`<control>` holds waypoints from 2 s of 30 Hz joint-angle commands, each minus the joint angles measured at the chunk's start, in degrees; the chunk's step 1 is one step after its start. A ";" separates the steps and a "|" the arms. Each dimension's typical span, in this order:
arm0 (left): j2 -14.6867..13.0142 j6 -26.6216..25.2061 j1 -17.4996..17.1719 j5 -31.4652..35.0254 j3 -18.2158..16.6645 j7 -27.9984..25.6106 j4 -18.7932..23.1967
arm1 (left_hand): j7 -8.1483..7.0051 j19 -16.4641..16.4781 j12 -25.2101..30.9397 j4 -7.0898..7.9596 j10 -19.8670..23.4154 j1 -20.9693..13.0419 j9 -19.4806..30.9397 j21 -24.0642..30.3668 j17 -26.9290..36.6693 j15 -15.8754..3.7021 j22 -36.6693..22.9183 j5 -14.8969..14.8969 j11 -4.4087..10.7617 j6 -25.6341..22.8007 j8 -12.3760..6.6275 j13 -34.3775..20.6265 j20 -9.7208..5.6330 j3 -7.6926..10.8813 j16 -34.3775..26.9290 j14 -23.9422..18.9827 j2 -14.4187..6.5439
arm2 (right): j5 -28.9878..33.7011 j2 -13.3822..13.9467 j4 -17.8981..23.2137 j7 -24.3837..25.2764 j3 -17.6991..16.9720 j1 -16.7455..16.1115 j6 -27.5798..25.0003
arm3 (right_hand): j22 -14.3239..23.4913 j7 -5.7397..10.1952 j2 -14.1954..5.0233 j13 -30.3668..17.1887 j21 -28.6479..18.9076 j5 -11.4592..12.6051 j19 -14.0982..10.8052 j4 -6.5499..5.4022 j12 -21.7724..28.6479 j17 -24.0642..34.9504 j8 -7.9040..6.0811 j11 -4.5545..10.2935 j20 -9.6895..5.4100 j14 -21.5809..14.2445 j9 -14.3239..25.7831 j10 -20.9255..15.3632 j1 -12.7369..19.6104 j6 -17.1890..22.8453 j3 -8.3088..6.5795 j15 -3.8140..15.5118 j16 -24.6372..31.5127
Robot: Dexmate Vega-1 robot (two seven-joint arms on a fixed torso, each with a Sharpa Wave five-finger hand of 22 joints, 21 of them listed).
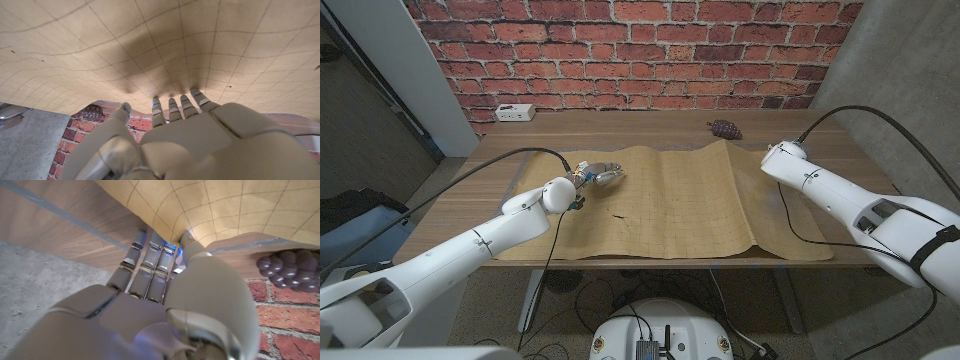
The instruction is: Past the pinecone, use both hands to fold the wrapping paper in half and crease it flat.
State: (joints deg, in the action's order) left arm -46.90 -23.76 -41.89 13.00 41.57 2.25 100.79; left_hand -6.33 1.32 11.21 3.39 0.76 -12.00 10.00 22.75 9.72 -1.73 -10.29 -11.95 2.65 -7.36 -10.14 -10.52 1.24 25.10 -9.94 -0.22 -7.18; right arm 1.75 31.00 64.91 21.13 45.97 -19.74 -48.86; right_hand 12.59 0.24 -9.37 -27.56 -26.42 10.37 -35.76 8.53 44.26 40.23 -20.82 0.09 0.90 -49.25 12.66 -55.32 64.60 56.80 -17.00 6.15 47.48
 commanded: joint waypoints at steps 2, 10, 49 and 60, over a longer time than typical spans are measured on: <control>0.64 1.40 1.47 0.18 0.80 1.03 -1.83 | 0.20 1.26 0.26 0.40 0.15 0.33 0.29 -0.14 0.08 -1.01 -0.26 0.09 0.49 -0.28 -0.46 -0.15 0.31 0.07 -0.37 -0.02 -0.08 | 3.35 0.45 6.13 8.97 -2.62 -3.67 2.18 | -0.03 -0.97 0.26 -1.59 -1.26 0.31 -1.91 0.50 1.81 0.43 -0.85 0.35 0.74 -2.91 0.42 -1.39 1.46 1.68 -0.74 3.32 0.45; 1.32 1.85 2.74 -0.59 1.09 2.53 -3.74 | 0.73 1.64 0.56 0.44 0.93 0.47 0.29 -0.19 0.06 -0.97 -0.27 0.08 0.45 -1.12 -0.75 -0.15 0.43 0.07 -0.56 -0.61 -0.03 | -2.38 -1.37 13.88 13.96 -12.33 -8.55 3.58 | 0.09 -2.37 1.22 -2.59 -2.57 0.23 -3.22 1.21 3.26 0.49 -1.58 0.33 1.30 -4.48 1.22 -2.47 2.68 2.65 -1.67 2.72 -0.30; 1.74 5.28 2.24 -1.01 1.21 1.18 -5.98 | 1.83 2.28 0.58 0.77 1.47 1.11 0.31 -0.59 0.05 -1.01 -0.28 0.00 0.26 -2.91 -0.91 -0.15 0.47 0.01 -0.49 -1.20 0.07 | -39.18 0.52 32.83 -0.21 -32.01 -13.65 -0.16 | 0.86 -6.67 3.36 -4.32 -8.35 1.64 -8.73 1.61 5.74 4.77 -3.02 -1.23 3.31 -10.04 4.71 -4.43 5.74 3.54 -3.81 0.38 2.07; 1.80 6.46 2.00 -1.06 1.09 0.96 -6.56 | 1.73 2.31 0.49 0.81 1.33 1.20 0.32 -0.73 0.05 -0.99 -0.28 -0.02 0.36 -2.83 -0.80 -0.15 0.48 0.03 -0.43 -1.13 0.08 | -48.84 2.39 31.04 -7.38 -31.63 -13.51 4.22 | 1.77 -7.26 3.36 -4.32 -10.46 1.85 -10.04 1.43 5.81 5.01 -3.07 -1.66 2.92 -11.41 5.46 -4.35 6.29 3.60 -4.01 0.48 2.55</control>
State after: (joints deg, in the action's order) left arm -45.14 -18.37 -39.59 12.02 42.82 3.48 94.75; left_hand -4.61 2.02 11.66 3.88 2.10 -11.25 10.00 22.06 9.62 -1.74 -10.25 -11.95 2.95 -10.13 -11.03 -10.52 0.51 25.10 -10.20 -1.25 -7.04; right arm -36.93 31.85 97.15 20.82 15.33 -33.01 -48.79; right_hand 14.16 -5.04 -5.67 -31.53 -36.34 11.70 -45.36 9.89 49.62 44.93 -23.45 -1.25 3.99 -60.01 17.83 -59.89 70.22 58.55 -20.57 6.25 49.59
